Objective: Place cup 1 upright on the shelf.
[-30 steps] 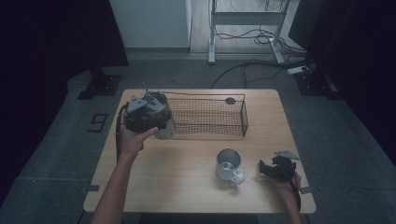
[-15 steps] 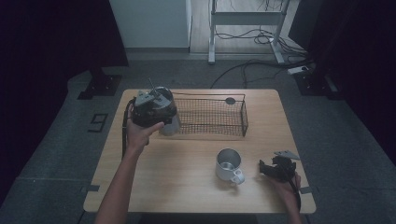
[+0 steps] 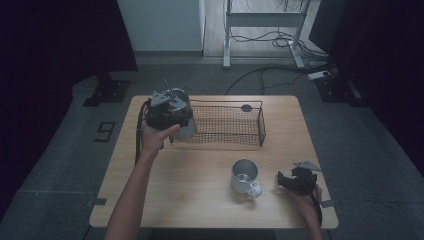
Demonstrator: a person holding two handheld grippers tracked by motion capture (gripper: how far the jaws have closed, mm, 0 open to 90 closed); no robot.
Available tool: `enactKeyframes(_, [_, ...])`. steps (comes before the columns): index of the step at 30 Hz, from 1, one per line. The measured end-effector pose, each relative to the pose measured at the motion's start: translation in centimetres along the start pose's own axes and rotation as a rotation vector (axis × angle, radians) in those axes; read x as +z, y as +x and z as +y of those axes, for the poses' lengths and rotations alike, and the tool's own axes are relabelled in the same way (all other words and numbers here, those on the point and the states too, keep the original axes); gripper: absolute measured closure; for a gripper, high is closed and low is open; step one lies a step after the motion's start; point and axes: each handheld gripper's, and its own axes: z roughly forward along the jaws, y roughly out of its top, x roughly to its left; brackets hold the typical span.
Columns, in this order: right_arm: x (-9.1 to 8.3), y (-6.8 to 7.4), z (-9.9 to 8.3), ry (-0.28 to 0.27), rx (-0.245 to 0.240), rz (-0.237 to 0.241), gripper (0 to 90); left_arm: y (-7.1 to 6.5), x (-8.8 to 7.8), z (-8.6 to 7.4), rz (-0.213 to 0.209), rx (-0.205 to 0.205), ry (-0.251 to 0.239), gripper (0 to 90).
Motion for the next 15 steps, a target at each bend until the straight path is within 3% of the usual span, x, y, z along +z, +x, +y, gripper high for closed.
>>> enactKeyframes(15, [0.0, 0.0, 0.0, 0.000, -0.001, 0.000, 12.7, 0.4, 1.9, 0.7, 0.009, -0.008, 0.012, 4.1])
